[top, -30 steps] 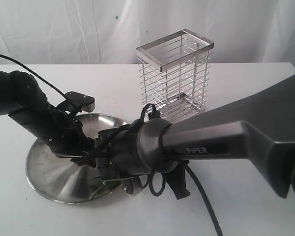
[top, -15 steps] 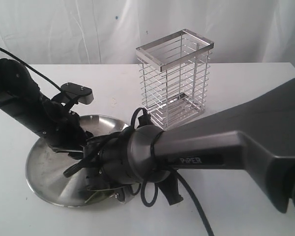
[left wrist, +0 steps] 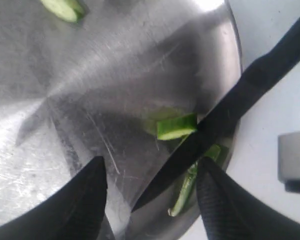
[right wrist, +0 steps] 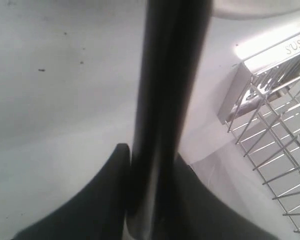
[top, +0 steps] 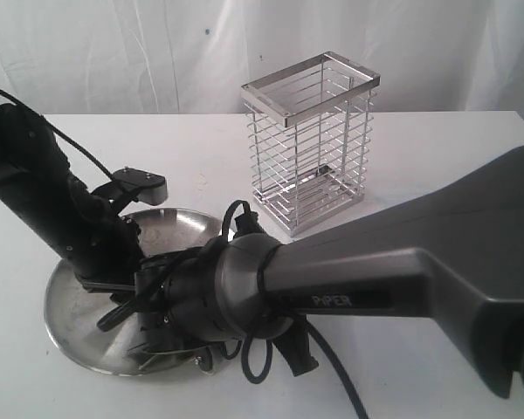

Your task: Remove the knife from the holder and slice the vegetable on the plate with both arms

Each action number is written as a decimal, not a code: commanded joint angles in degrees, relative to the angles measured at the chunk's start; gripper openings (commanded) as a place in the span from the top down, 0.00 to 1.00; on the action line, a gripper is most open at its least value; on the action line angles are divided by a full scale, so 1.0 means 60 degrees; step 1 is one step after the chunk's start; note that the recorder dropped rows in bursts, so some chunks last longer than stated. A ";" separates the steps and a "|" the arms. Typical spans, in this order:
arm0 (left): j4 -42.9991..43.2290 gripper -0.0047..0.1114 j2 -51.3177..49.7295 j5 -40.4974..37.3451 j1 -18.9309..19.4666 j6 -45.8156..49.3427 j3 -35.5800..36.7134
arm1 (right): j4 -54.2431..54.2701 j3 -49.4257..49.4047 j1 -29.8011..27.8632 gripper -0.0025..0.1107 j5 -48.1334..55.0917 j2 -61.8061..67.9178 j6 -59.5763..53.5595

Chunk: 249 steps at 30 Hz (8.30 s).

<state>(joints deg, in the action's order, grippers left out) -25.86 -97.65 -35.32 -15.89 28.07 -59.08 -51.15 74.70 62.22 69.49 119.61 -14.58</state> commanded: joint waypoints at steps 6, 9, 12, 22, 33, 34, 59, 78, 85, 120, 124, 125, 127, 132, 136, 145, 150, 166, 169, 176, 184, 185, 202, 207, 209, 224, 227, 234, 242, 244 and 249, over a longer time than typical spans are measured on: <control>-0.0035 0.46 0.0006 -0.0905 -0.0039 0.0059 0.0107 | 0.0031 0.0018 0.0028 0.98 0.0079 -0.0007 -0.0215; -0.0035 0.46 0.0006 -0.0082 -0.0039 0.0077 0.0472 | 0.0031 0.0018 0.0028 0.98 0.0079 -0.0007 -0.0215; -0.0035 0.46 0.0006 0.0778 -0.0039 0.0077 0.0791 | 0.0031 0.0018 0.0028 0.98 0.0079 -0.0007 -0.0215; -0.0034 0.46 -0.0014 0.1382 -0.0483 0.0100 0.0883 | 0.0013 0.0018 0.0028 0.98 0.0079 -0.0007 -0.0214; 0.0112 0.46 -0.0302 0.2059 -0.0622 0.0101 0.1195 | -0.0004 0.0018 0.0028 0.98 0.0079 -0.0007 -0.0214; 0.0110 0.46 -0.0420 0.2257 -0.0643 0.0101 0.1247 | -0.0004 0.0018 0.0028 0.98 0.0079 -0.0007 -0.0214; 0.0381 0.46 -0.0207 0.2304 -0.0807 0.0101 0.1115 | 0.0428 0.0018 -0.0011 0.98 0.0079 -0.0282 -0.0097; 0.0431 0.46 0.0923 0.1610 -0.0807 -0.0286 0.0830 | 0.0347 0.0001 -0.1119 0.98 0.0079 -0.0262 -0.0082; 0.0134 0.44 0.0592 0.2635 -0.1480 0.0457 0.0996 | 0.0372 0.0001 -0.1119 0.98 0.0079 -0.0191 -0.0082; -0.1900 0.49 -0.0996 0.5100 -0.2061 0.0201 0.1432 | 0.0029 0.0001 -0.1145 0.98 0.0079 -0.0191 -0.0082; -0.1900 0.63 -0.0963 0.5134 -0.2038 0.0246 0.1432 | 0.0049 0.0001 -0.1145 0.98 0.0079 -0.0191 -0.0082; -0.1900 0.66 -0.0963 0.5159 -0.2038 0.0246 0.1432 | 0.0088 0.0001 -0.1145 0.98 0.0079 -0.0191 -0.0082; -0.1831 0.71 -0.0963 0.5159 -0.2021 0.0308 0.1432 | 0.0159 0.0001 -0.1145 0.98 0.0079 -0.0191 -0.0082; -0.1351 0.75 -0.0963 0.5019 -0.2021 0.0309 0.1432 | 0.0399 0.0001 -0.1145 0.98 0.0079 -0.0191 -0.0082; -0.1117 0.75 -0.0963 0.4936 -0.2004 0.0309 0.1432 | 0.0442 0.0001 -0.1145 0.98 0.0079 -0.0191 -0.0082; -0.0342 0.75 -0.0763 0.3838 -0.1466 0.0363 0.1432 | 0.0175 0.0001 -0.1153 0.98 0.0079 -0.0191 -0.0100; 0.0021 0.75 -0.0098 0.3443 -0.1460 0.0363 0.1432 | 0.0195 0.0001 -0.1349 0.98 0.0079 -0.0042 -0.0100; 0.1378 0.75 0.0481 0.2656 -0.1249 -0.0506 0.1432 | -0.0626 -0.0017 -0.1371 0.98 0.0079 0.0010 0.0760; 0.1402 0.71 0.0643 0.2702 -0.1118 -0.0640 0.1432 | -0.0585 0.0003 -0.1393 0.98 0.0079 -0.0125 0.1295; 0.1402 0.47 0.1412 0.3040 -0.0683 -0.0936 0.1432 | -0.0481 0.0018 -0.1295 0.98 0.0079 -0.0368 0.0892; 0.1402 0.46 0.2210 0.2880 -0.0241 -0.1105 0.1432 | -0.1445 0.0605 -0.0749 0.98 0.0079 0.0217 0.0681; 0.1402 0.46 0.2306 0.2880 -0.0232 -0.1105 0.1432 | -0.1445 0.0775 -0.0749 0.98 0.0079 0.0321 0.0681; 0.1402 0.46 0.2502 0.2701 -0.0232 -0.1147 0.1432 | 0.0476 0.2778 -0.0581 0.81 -0.1620 0.1047 0.0893; 0.1402 0.46 0.2502 0.2616 -0.0232 -0.1147 0.1432 | 0.0781 0.2778 -0.0575 0.70 -0.2238 0.1131 0.0893; 0.1402 0.46 0.2502 0.2616 -0.0232 -0.1147 0.1432 | 0.0781 0.2778 -0.0575 0.70 -0.2247 0.1149 0.0893; 0.1384 0.75 0.3889 0.2375 -0.0232 -0.1769 0.1432 | 0.4069 0.1598 -0.1041 0.74 -0.2567 -0.1788 0.2989; 0.1320 0.94 0.4426 0.2177 -0.0232 -0.2015 0.1758 | 0.4604 0.0486 -0.1023 0.84 -0.3816 -0.2920 0.3652; -0.0434 0.96 0.6777 0.3101 -0.0232 -0.2301 0.3945 | 0.5889 -0.2705 -0.0858 0.98 -0.8665 -0.6352 0.5515; -0.1288 0.96 0.9443 0.3449 -0.0232 -0.2301 0.5477 | 0.6823 -0.5670 -0.0346 0.98 -1.1775 -0.9513 0.5721; -0.1288 0.96 0.9749 0.3116 -0.0232 -0.2301 0.5493 | 0.6878 -0.5826 -0.0346 0.98 -1.1406 -0.9944 0.5721; -0.1288 0.96 1.0048 0.2962 -0.0232 -0.2301 0.5493 | 0.6878 -0.5902 -0.0346 0.98 -1.0654 -1.0754 0.5721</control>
<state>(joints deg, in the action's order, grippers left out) -32.59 -38.10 -16.66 -16.87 14.60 -26.54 -10.00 39.57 59.93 4.75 56.78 19.47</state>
